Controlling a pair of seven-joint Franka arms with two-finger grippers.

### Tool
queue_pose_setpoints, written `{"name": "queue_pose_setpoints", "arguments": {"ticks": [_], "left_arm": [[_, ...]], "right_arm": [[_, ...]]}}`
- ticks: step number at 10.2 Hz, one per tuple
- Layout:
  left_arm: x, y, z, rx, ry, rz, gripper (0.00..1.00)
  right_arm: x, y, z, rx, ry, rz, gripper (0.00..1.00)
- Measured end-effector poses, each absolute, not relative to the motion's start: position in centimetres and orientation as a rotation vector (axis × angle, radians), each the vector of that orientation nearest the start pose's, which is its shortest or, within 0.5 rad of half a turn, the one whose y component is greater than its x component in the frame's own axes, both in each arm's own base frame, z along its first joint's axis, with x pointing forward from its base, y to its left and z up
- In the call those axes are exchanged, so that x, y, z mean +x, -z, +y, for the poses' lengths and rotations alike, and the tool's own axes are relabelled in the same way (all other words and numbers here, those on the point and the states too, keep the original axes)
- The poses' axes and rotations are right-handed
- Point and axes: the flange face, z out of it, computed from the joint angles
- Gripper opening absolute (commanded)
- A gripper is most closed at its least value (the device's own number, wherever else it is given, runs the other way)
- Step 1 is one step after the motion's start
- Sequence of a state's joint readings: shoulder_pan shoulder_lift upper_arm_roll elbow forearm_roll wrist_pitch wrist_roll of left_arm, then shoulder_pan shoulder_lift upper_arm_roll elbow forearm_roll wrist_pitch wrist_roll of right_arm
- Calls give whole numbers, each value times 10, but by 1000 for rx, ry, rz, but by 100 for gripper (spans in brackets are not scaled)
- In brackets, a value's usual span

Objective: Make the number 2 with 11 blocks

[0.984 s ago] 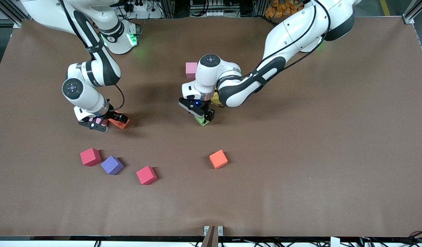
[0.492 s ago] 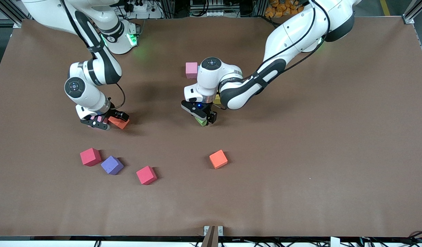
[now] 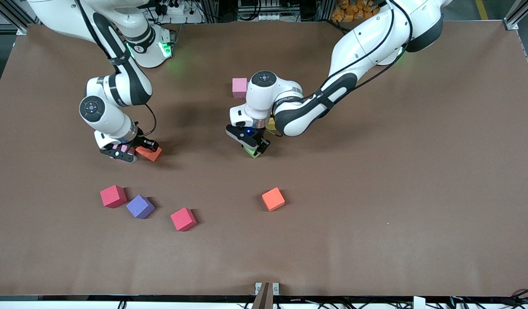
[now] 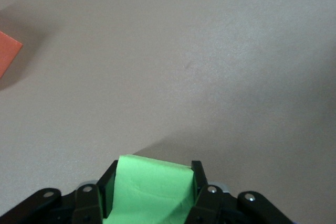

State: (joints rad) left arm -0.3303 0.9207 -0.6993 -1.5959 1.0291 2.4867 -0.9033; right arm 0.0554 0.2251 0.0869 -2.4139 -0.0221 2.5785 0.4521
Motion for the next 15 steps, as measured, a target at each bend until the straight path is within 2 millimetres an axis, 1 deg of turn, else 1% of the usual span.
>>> {"name": "queue_pose_setpoints", "arguments": {"ticks": [1, 2, 3, 4, 5, 7, 9, 10, 11, 12, 13, 14, 15], "left_arm": [[429, -200, -563, -3063, 494, 984, 38], [430, -201, -563, -3068, 496, 973, 38], [433, -202, -562, -3092, 493, 918, 38], [440, -202, -559, -3133, 482, 807, 38], [451, -203, -554, -3171, 478, 680, 38], [472, -210, -547, -3230, 482, 466, 38], [481, -217, -547, -3280, 469, 287, 38], [480, -218, -549, -3292, 459, 236, 37], [476, -217, -552, -3300, 449, 203, 35], [469, -216, -558, -3309, 439, 171, 34], [458, -214, -567, -3315, 421, 124, 32], [444, -212, -576, -3316, 402, 68, 32], [434, -211, -584, -3316, 389, 25, 32]], "right_arm": [[485, -218, 90, -3118, -97, 398, 0], [488, -228, 114, -3123, -114, 322, 0], [494, -243, 139, -3130, -131, 232, 0], [500, -257, 155, -3135, -139, 143, 0], [506, -267, 162, -3136, -142, 67, 0], [511, -276, 171, -3130, -126, -52, 0], [513, -279, 174, -3123, -117, -143, 0], [512, -277, 186, -3119, -120, -186, 0], [508, -275, 206, -3114, -123, -241, 0], [505, -272, 224, -3108, -126, -292, 0], [504, -270, 234, -3103, -127, -331, 0], [505, -269, 235, -3096, -128, -373, 0], [509, -269, 229, -3091, -125, -408, 0]]}}
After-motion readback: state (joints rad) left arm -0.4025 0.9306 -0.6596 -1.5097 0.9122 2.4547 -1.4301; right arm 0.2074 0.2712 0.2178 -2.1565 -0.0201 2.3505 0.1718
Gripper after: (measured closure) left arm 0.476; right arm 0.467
